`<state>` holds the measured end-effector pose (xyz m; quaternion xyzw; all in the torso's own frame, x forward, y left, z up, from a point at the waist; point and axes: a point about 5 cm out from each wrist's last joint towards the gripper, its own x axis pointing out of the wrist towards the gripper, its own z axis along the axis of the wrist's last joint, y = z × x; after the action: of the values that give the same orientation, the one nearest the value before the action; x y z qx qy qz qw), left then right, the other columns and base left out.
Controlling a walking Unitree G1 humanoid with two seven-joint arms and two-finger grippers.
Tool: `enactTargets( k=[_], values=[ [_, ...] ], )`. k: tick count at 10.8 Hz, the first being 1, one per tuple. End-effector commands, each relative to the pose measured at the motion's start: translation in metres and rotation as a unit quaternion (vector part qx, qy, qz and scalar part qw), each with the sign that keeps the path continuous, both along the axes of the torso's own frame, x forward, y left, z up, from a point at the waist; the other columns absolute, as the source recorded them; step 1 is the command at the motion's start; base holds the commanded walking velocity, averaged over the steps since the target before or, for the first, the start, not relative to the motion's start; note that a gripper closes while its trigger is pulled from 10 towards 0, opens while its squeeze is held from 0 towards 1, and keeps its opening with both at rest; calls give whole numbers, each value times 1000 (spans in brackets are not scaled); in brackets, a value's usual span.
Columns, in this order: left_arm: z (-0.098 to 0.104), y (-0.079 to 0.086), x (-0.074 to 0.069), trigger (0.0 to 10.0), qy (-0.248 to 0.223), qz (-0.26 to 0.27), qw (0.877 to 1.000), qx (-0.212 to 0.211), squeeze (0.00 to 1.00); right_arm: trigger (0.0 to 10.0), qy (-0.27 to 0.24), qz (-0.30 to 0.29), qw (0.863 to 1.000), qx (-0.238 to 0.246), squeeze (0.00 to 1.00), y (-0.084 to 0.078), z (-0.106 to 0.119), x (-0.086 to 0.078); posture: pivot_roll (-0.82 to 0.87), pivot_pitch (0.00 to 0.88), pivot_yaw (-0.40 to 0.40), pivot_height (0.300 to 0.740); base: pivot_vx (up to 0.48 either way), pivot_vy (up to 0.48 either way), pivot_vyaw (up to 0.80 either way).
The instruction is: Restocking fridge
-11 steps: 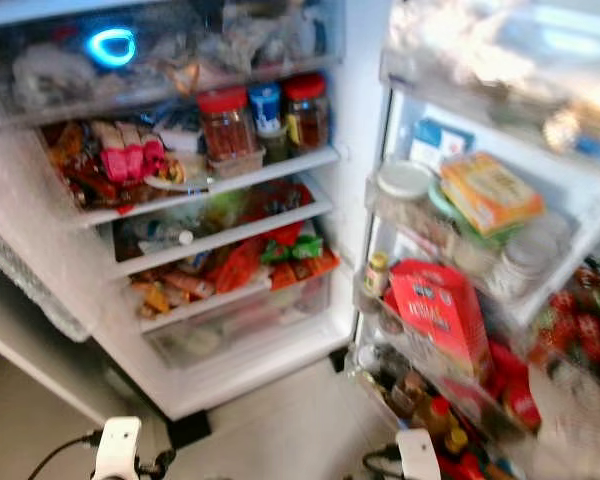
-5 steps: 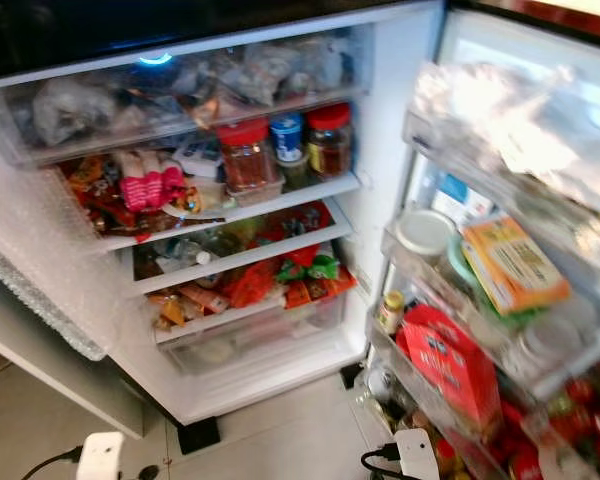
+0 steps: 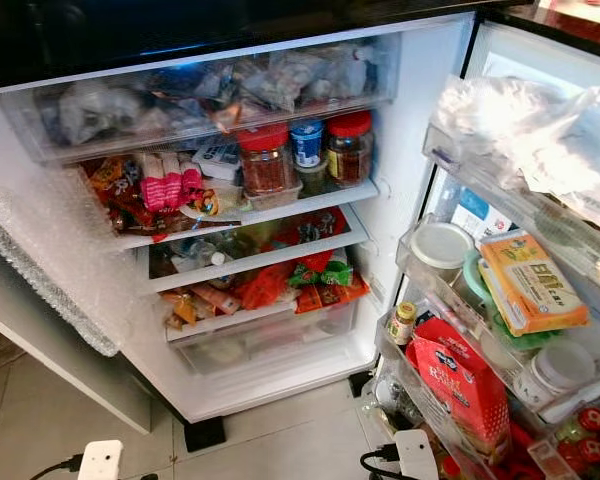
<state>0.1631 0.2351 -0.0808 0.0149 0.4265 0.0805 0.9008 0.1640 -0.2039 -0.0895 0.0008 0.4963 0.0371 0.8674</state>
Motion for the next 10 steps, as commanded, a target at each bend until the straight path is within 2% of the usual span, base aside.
enactTargets(
  k=[1,6,7,10],
  values=[
    [-4,-2,-7,10000,16,0,1000,2,0,10000,12,-4,1000,2,0,1,-3,-7,-82,0,47,740,0,349,0],
    [-4,-6,-5,10000,12,-3,1000,1,0,10000,14,-3,1000,3,0,2,-4,-10,-82,0,58,740,0,349,0],
    [-4,-5,-5,10000,12,-3,1000,2,0,10000,16,0,1000,2,0,2,-5,-10,-83,0,58,740,0,-349,0],
    [-4,-7,-6,10000,11,1,1000,0,0,10000,17,-3,1000,2,0,2,-5,-11,-83,0,54,740,0,0,0]
  ],
)
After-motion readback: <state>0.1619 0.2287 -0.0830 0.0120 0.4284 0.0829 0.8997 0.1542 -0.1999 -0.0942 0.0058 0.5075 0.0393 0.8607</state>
